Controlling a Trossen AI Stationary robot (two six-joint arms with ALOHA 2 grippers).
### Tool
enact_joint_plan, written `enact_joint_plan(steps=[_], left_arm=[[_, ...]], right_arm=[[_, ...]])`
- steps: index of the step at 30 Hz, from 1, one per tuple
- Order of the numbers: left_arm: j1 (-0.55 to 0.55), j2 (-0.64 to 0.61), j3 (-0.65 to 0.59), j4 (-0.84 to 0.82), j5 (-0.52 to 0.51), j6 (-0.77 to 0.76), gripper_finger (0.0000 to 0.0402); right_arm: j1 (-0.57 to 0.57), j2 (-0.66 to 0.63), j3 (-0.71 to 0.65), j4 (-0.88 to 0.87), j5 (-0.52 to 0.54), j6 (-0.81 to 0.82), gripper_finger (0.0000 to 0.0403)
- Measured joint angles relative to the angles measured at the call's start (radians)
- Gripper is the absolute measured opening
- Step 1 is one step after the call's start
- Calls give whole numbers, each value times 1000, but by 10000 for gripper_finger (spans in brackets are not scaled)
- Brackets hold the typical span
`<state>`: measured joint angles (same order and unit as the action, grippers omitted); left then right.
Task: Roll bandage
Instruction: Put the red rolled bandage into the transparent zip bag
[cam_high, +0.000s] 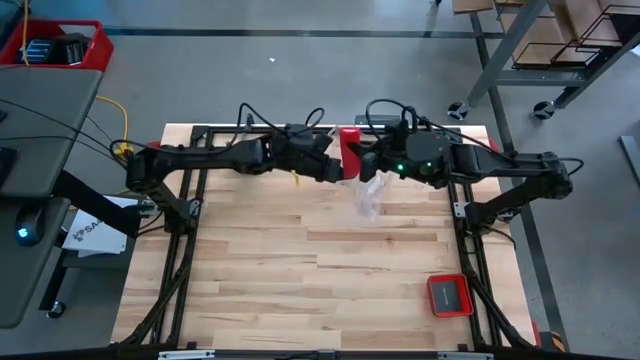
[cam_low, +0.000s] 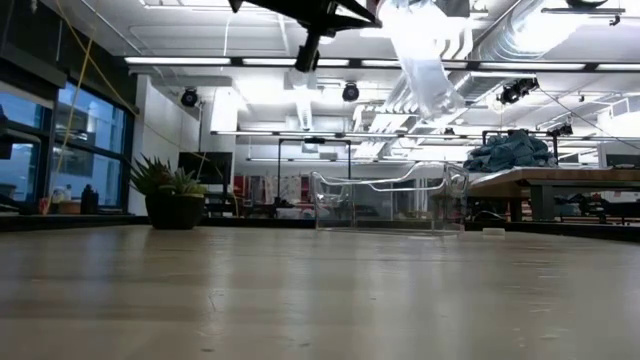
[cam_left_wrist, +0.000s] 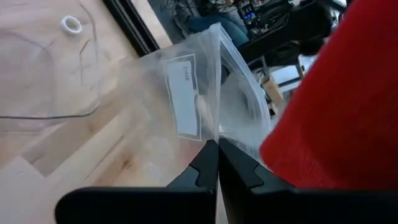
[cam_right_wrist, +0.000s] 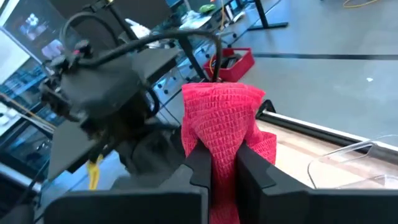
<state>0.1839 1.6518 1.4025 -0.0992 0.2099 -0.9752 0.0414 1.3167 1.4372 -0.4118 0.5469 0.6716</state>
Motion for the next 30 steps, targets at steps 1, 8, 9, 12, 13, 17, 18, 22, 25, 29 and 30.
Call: enact_joint_plan(steps=[1,8,9,12,13,17,18,22,25,29,30], left_arm=[[3,-4,0,-2,3,0,0],[47,-56,0,3,85,-34,0],[53,-64,0,21,101,-45,0],[66,-75,0,112,162,-101,0],[66,-76,0,132,180,-125,0],[60,-77,-1,166,220,-178,0],[59,-80,-1,163,221,-181,0],[60,-93,-2,166,226,-202,0],[66,-113,-2,166,253,-226,0],[84,-152,-1,188,292,-251,0],[89,-161,1,200,288,-254,0]], right_arm=[[5,0,0,1,-1,-1,20],[27,-21,0,12,-2,-29,20],[30,-21,0,11,-2,-43,20],[32,-20,0,14,3,-51,20],[32,-18,1,24,3,-48,20],[33,-18,2,40,-1,-72,20],[33,-18,2,38,-2,-74,20],[33,-19,3,42,1,-107,20],[33,-24,3,48,5,-123,19],[32,-34,1,44,44,-168,18],[32,-34,0,48,49,-183,18]])
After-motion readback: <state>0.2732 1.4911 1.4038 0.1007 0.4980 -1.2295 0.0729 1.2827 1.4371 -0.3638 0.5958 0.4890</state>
